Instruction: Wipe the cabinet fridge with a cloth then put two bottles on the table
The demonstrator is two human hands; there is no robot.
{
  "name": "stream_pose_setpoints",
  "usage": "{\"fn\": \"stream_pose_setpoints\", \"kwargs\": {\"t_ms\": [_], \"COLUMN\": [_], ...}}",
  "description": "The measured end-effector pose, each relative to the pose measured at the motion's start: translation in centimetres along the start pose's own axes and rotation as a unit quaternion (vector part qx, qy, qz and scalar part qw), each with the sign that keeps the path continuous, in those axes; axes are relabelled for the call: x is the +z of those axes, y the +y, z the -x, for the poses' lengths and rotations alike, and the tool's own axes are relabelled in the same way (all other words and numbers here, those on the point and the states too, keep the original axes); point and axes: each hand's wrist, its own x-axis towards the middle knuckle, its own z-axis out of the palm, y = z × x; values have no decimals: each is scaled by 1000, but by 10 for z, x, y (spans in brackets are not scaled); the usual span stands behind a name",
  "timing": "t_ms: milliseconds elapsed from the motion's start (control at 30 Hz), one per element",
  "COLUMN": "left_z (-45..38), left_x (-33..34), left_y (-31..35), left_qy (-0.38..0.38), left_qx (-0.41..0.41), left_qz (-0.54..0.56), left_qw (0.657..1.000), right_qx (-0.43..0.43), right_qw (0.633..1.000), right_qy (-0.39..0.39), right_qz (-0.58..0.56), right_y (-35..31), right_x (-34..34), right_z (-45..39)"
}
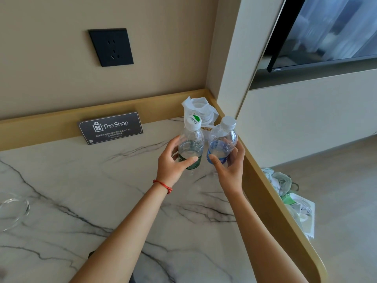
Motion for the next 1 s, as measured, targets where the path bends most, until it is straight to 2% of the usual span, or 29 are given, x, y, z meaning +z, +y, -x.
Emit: {"fn": "stream_pose_setpoints", "kwargs": {"t_ms": [467, 800, 900, 1000], "left_z": [4, 27, 38, 51], "left_x": [6, 1, -5, -15], "left_y": [1, 8, 12, 9], "left_qy": [14, 43, 45, 40], "left_qx": [2, -29, -39, -2], "left_qz": [-58, -64, -103, -182], "left_qw": [998, 997, 993, 983], "right_qx": [22, 49, 62, 61], "right_qw": [999, 997, 995, 989], "right_qy": [-4, 19, 16, 10], "right_qz": [27, 57, 78, 136], "right_y": [1, -7, -15, -17], "right_x": [-4, -12, -11, -12], "right_z": [3, 24, 37, 52]}}
